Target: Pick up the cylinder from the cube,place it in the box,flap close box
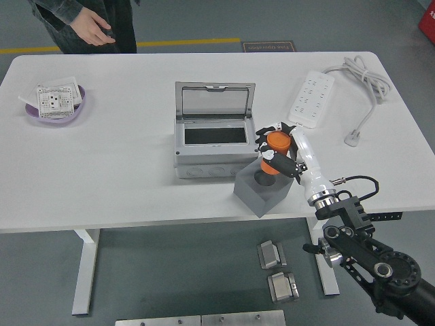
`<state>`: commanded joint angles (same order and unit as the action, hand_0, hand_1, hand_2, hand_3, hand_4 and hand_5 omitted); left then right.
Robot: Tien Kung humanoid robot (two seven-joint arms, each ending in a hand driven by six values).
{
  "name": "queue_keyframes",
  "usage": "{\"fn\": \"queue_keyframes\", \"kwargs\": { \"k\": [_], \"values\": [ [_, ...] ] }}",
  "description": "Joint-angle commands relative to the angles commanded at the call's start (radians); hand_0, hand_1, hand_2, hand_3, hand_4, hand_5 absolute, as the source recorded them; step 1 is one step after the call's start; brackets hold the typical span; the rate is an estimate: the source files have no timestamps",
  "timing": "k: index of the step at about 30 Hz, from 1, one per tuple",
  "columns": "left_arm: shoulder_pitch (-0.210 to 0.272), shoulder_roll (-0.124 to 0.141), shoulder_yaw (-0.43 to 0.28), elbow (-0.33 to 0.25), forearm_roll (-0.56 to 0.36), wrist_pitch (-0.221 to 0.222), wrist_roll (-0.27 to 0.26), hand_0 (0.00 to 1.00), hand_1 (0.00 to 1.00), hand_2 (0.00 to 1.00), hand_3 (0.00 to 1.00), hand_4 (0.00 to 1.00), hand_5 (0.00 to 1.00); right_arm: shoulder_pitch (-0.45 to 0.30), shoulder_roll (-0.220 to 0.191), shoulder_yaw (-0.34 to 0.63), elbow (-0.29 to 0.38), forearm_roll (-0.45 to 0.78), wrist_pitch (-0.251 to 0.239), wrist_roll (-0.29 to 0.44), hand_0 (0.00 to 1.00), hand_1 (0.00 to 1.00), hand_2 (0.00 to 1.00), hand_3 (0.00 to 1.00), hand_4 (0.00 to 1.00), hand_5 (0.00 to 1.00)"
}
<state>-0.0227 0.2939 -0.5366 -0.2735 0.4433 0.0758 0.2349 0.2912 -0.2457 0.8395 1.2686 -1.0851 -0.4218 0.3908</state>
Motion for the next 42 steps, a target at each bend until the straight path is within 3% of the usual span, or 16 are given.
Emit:
{"fn": "queue_keyframes", "kwargs": {
  "k": [6, 13, 17, 20, 21, 24, 31, 42],
  "values": [
    [0.003, 0.004, 0.012, 0.003, -0.016, 0.001, 0.000, 0.704, 0.685, 0.469, 0.763, 0.764, 0.330, 0.032, -0.011, -0.011, 0.009, -0.054, -0.020, -0.028, 0.441, 0.185, 0.311, 0.230, 0.026, 0.002],
    [0.009, 0.003, 0.042, 0.012, -0.050, 0.001, 0.000, 0.704, 0.685, 0.470, 0.762, 0.764, 0.330, 0.154, -0.002, -0.087, -0.028, -0.222, -0.075, -0.160, 0.451, 0.194, 0.311, 0.232, 0.020, 0.002],
    [0.006, 0.011, 0.037, 0.013, -0.050, 0.002, -0.002, 0.704, 0.685, 0.469, 0.761, 0.763, 0.330, 0.234, 0.020, -0.142, -0.082, -0.330, -0.061, -0.243, 0.421, 0.186, 0.309, 0.233, 0.007, 0.002],
    [0.003, 0.016, 0.032, 0.013, -0.048, 0.004, -0.004, 0.704, 0.685, 0.469, 0.761, 0.763, 0.330, 0.299, 0.039, -0.191, -0.123, -0.417, -0.024, -0.306, 0.421, 0.186, 0.309, 0.233, 0.007, 0.002],
    [0.002, 0.017, 0.032, 0.012, -0.047, 0.004, -0.005, 0.704, 0.685, 0.469, 0.761, 0.764, 0.331, 0.322, 0.046, -0.209, -0.136, -0.444, -0.009, -0.327, 0.184, 0.129, 0.295, 0.222, 0.002, 0.002],
    [0.001, 0.017, 0.036, 0.012, -0.051, 0.004, -0.005, 0.704, 0.685, 0.469, 0.761, 0.764, 0.331, 0.388, 0.065, -0.265, -0.178, -0.520, 0.028, -0.373, 0.184, 0.129, 0.295, 0.222, 0.002, 0.002],
    [0.001, 0.015, 0.051, 0.014, -0.063, 0.004, -0.004, 0.704, 0.685, 0.469, 0.761, 0.764, 0.331, 0.535, 0.101, -0.396, -0.304, -0.582, 0.057, -0.371, 0.148, 0.110, 0.285, 0.215, 0.002, 0.002],
    [0.005, 0.020, 0.100, 0.025, -0.109, 0.004, -0.004, 0.704, 0.685, 0.470, 0.760, 0.763, 0.332, 0.690, 0.161, -0.593, -0.514, -0.435, 0.061, -0.321, 0.140, 0.106, 0.285, 0.212, 0.002, 0.002]
  ]
}}
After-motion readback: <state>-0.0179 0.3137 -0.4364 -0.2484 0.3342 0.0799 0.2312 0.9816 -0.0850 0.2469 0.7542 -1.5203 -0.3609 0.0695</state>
